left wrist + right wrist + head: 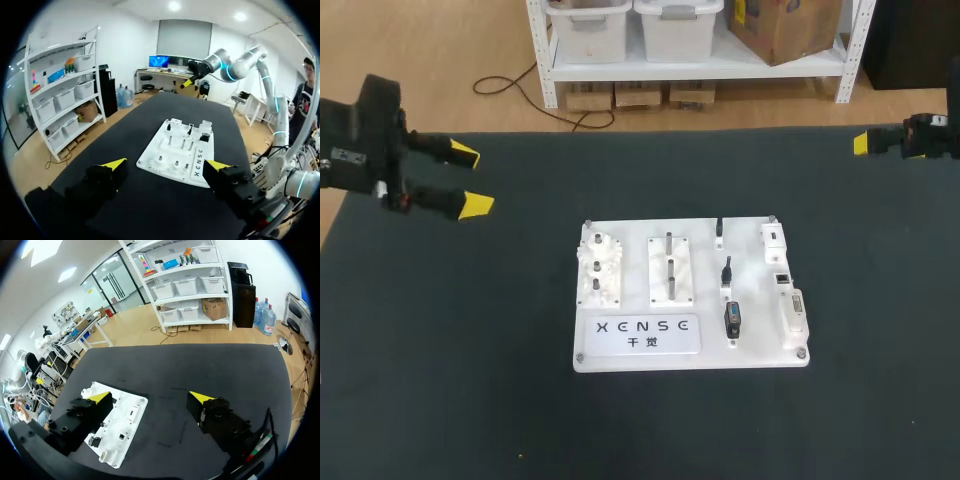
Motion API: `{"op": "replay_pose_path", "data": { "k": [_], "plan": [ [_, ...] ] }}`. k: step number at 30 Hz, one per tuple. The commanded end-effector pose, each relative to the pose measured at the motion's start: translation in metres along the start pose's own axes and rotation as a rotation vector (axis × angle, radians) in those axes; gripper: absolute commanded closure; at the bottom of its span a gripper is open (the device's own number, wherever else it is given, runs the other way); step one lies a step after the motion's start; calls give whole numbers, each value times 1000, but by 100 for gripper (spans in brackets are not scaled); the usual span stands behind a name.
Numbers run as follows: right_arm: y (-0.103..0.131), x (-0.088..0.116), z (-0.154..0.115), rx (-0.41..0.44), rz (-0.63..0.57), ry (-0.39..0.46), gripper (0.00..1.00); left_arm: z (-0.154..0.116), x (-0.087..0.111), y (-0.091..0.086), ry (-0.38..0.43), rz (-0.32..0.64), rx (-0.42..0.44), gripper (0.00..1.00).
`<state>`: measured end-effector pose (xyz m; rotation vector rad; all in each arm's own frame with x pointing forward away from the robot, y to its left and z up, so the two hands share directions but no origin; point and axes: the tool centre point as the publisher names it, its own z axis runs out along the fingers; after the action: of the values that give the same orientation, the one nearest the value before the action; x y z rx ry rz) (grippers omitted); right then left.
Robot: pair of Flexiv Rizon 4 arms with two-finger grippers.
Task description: Insert the Ethernet cable into its matching sockets.
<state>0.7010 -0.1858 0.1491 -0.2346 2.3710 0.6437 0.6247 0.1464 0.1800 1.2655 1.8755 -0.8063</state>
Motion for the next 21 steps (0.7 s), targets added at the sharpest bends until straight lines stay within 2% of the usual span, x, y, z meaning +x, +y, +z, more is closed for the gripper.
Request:
{"op": "replay_pose_path", "data": {
  "k": [1,4,8,12,14,16,21],
  "plan": [
    [0,0,0,1,0,0,0,0,2,5,-26,3,96,0],
    [0,0,0,1,0,0,0,-5,5,7,-23,75,109,0],
    [0,0,0,1,0,0,0,13,-3,-14,-30,167,169,0],
    [0,0,0,1,0,0,0,36,-11,-35,-27,207,211,0],
    [0,0,0,1,0,0,0,48,-15,-47,-29,226,222,0],
    [0,0,0,1,0,0,0,58,-17,-58,4,253,218,0],
    [0,0,0,1,0,0,0,79,-22,-82,-7,283,218,0]
  ]
}}
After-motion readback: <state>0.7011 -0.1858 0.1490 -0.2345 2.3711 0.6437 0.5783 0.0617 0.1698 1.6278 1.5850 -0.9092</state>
